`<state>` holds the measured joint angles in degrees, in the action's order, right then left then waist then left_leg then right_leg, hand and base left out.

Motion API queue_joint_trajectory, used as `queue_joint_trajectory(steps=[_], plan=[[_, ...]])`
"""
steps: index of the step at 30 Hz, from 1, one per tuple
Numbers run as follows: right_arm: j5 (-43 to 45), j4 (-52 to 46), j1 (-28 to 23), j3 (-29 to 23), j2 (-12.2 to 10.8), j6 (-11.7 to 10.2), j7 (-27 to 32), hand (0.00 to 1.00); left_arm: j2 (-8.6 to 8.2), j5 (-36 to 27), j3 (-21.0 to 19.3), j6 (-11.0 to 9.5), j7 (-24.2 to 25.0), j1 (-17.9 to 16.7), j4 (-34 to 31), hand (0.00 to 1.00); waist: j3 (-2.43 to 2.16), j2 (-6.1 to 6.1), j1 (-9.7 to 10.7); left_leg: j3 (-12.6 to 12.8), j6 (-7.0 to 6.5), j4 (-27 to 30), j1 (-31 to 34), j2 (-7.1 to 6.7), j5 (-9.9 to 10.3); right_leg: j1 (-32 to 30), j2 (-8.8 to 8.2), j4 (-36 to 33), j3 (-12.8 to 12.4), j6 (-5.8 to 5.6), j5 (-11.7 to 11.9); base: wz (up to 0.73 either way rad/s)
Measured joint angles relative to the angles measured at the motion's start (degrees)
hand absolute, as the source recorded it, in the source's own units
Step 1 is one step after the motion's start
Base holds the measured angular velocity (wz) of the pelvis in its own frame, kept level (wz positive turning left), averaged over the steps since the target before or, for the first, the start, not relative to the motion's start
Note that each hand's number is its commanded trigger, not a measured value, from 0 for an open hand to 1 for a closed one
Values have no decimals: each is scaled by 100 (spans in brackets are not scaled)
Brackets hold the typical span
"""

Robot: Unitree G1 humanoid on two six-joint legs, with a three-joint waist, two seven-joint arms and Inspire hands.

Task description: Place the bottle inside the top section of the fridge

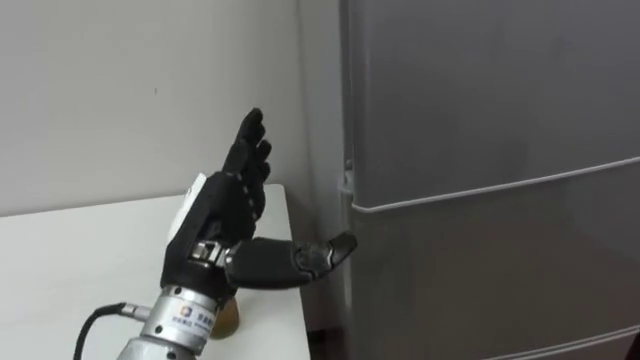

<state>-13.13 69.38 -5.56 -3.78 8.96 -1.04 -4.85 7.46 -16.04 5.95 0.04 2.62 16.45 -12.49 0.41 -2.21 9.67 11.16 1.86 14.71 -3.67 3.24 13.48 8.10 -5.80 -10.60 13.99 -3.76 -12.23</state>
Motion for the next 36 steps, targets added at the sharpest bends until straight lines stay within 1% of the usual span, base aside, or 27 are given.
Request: queue_joint_trajectory(steps=[4,5,9,16,18,19,21,25,26,28,29,31,33,36], plan=[[-5,5,30,40,52,28,53,0,0,53,180,7,108,24,0,0,7,-41,34,36,0,-6,2,3,-1,-22,0,-1,-38,0,0,-4],[-4,29,67,57,55,41,54,0,-4,54,238,17,172,24,0,0,11,-46,84,36,0,-5,6,3,-1,-25,0,-3,-43,0,0,-3],[-9,49,149,187,64,64,51,0,-18,40,447,61,386,28,-1,0,16,-37,147,55,0,-5,3,3,-1,-45,1,-7,-101,0,0,-6],[6,41,213,316,124,112,-40,0,3,-3,505,112,530,90,-32,0,14,-39,207,62,-1,-5,21,3,0,-87,1,-19,-123,1,1,-1],[9,45,237,373,142,112,-98,0,34,-7,505,135,541,157,-32,0,3,-55,232,29,-1,2,57,1,0,-101,1,-13,-106,0,3,6],[9,51,245,386,149,113,-112,0,41,-7,508,136,545,171,-32,0,-10,-75,233,25,-1,6,64,1,0,-106,2,-13,-108,1,4,5],[-5,128,298,481,185,111,-160,0,72,-8,552,136,557,186,-32,0,-9,-73,234,10,-1,7,69,1,0,-106,4,-10,-108,2,7,0],[-39,278,396,503,190,125,-158,0,82,-11,604,139,561,191,-33,0,-16,-85,244,-31,-1,6,74,-4,0,-84,5,3,-90,1,8,4],[-49,285,403,505,191,140,-159,0,82,-11,614,142,561,194,-38,27,-17,-88,244,-38,-1,7,83,-5,0,-82,6,6,-84,1,8,5],[-99,316,442,523,202,191,-159,0,76,-10,616,188,561,199,-81,100,-16,-100,243,-40,-1,9,95,-5,0,-78,7,8,-79,1,8,2],[-151,374,472,544,212,213,-160,0,34,-5,621,239,561,199,-113,100,-12,-104,242,-40,-1,9,89,-5,0,-77,6,9,-65,1,8,0],[-193,417,499,546,215,239,-160,0,14,-5,615,267,561,199,-113,100,-4,-111,242,-47,-1,9,85,-6,-1,-70,6,11,-36,1,8,3],[-233,424,498,546,219,238,-160,0,-49,-14,475,301,516,199,-113,100,17,-126,243,-69,-1,9,99,-6,-1,-68,6,16,-7,1,8,6],[-235,428,502,546,222,238,-160,0,-133,-25,282,322,445,211,-116,100,20,-131,240,-106,-1,9,114,-9,-1,-59,6,20,35,1,8,8]])
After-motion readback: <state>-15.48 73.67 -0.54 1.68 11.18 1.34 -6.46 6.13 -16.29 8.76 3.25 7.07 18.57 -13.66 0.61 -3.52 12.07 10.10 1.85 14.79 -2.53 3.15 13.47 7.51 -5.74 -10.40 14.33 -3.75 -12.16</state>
